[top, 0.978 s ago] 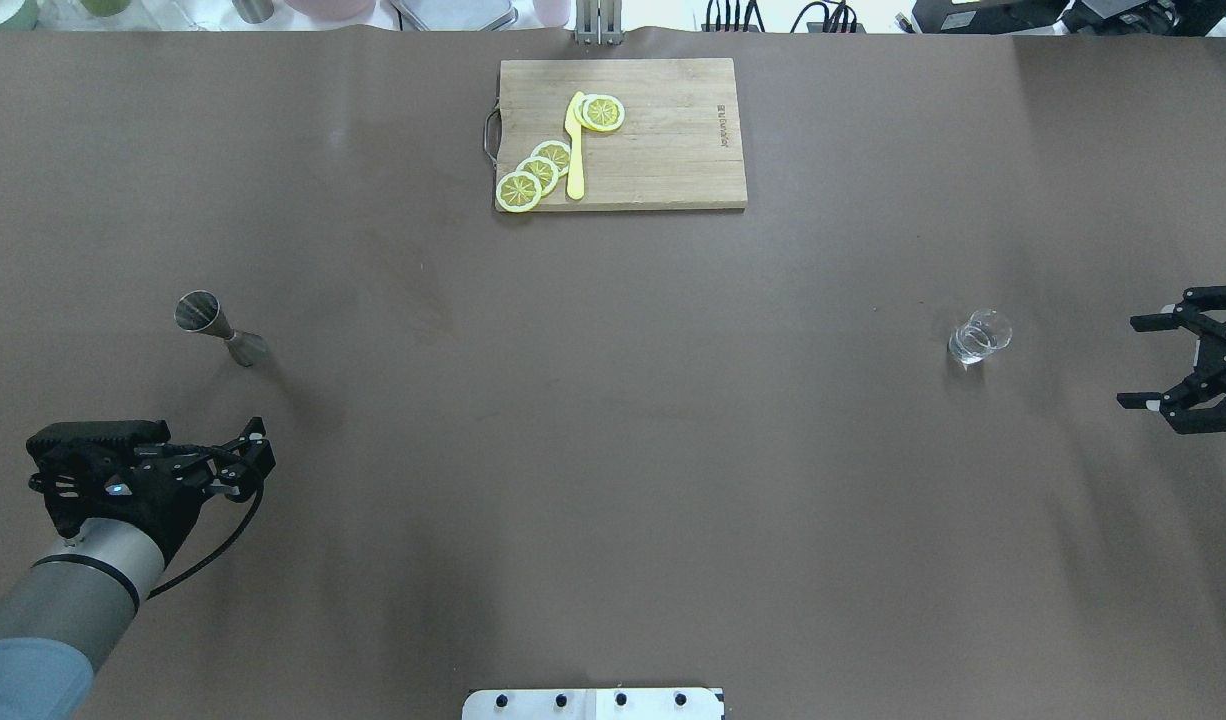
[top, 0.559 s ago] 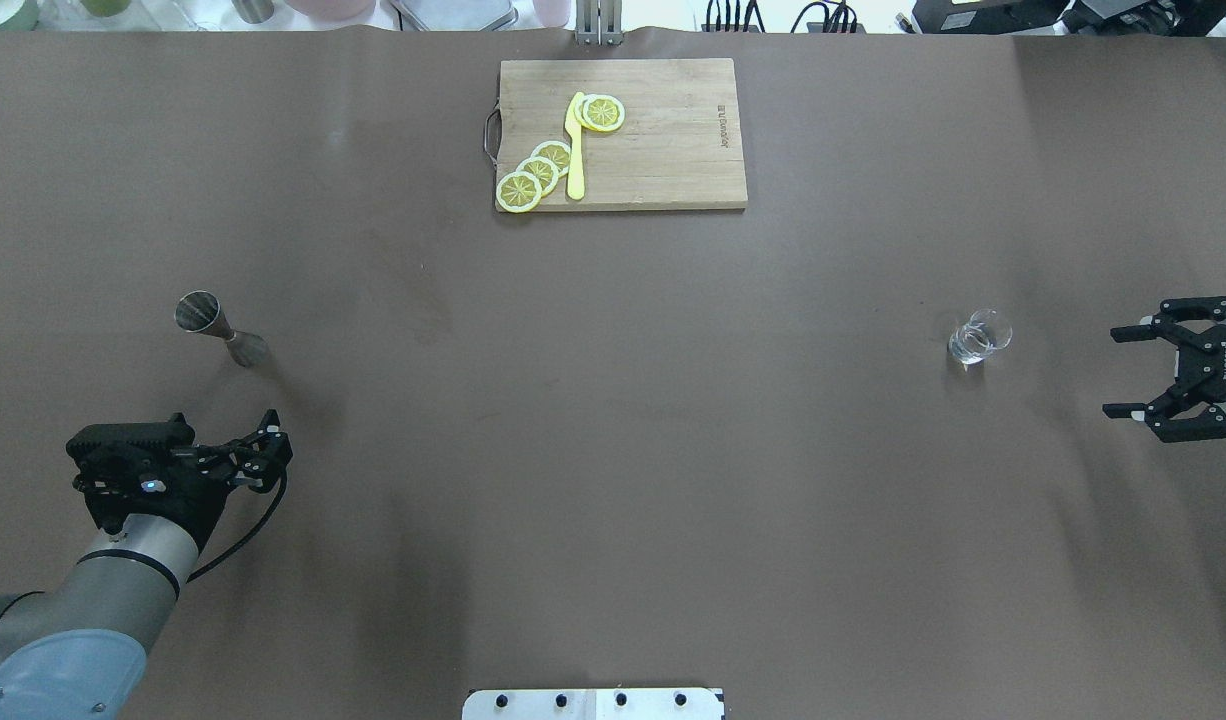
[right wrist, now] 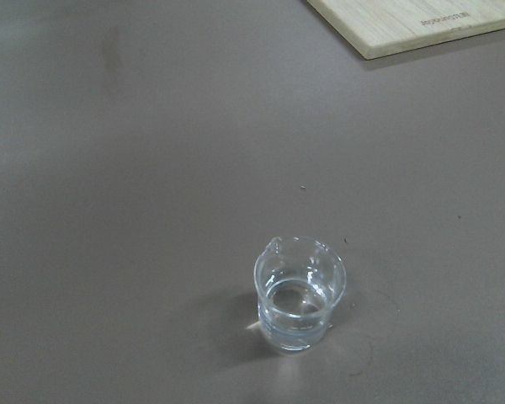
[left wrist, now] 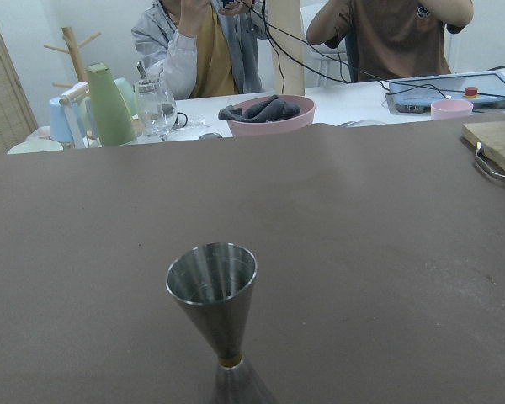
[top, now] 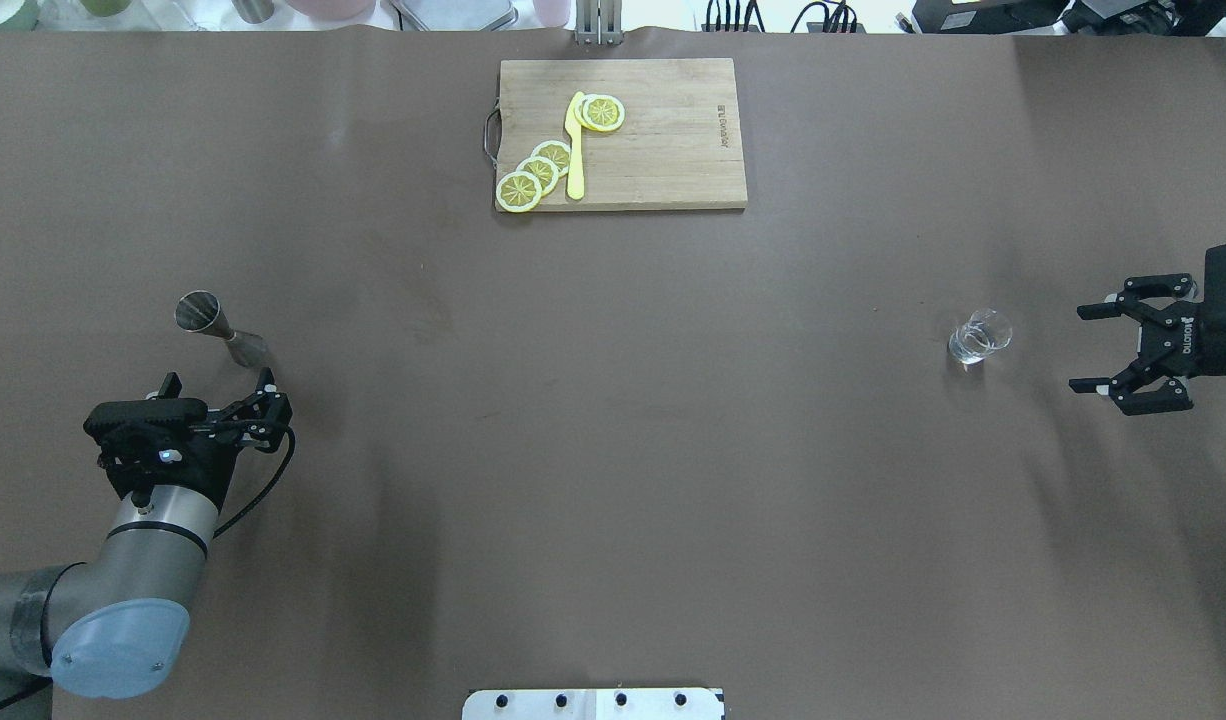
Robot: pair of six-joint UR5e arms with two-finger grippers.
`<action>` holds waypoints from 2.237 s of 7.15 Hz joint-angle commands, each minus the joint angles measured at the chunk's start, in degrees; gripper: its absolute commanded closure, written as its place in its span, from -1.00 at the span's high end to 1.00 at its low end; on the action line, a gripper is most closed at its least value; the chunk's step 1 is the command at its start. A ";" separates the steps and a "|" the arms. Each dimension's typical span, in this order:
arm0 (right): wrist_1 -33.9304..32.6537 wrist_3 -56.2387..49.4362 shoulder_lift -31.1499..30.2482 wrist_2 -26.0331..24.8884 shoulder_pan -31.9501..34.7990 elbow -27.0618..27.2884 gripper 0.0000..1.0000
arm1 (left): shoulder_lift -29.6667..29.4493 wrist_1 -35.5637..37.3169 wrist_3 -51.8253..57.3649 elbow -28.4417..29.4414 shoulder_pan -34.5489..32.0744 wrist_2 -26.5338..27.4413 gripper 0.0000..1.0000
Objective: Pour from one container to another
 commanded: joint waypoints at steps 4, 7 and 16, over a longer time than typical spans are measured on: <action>0.34 0.26 5.98 -0.36 -0.80 -6.44 0.94 | -3.82 0.04 -11.20 6.87 -1.85 0.59 0.96; 0.43 1.22 6.16 -1.67 -3.35 -6.44 0.94 | -3.74 0.30 -11.47 10.48 -3.17 2.59 0.96; 0.34 1.22 9.85 -3.70 -5.20 -9.43 0.92 | -7.96 -0.57 -14.72 17.33 -4.57 7.36 0.95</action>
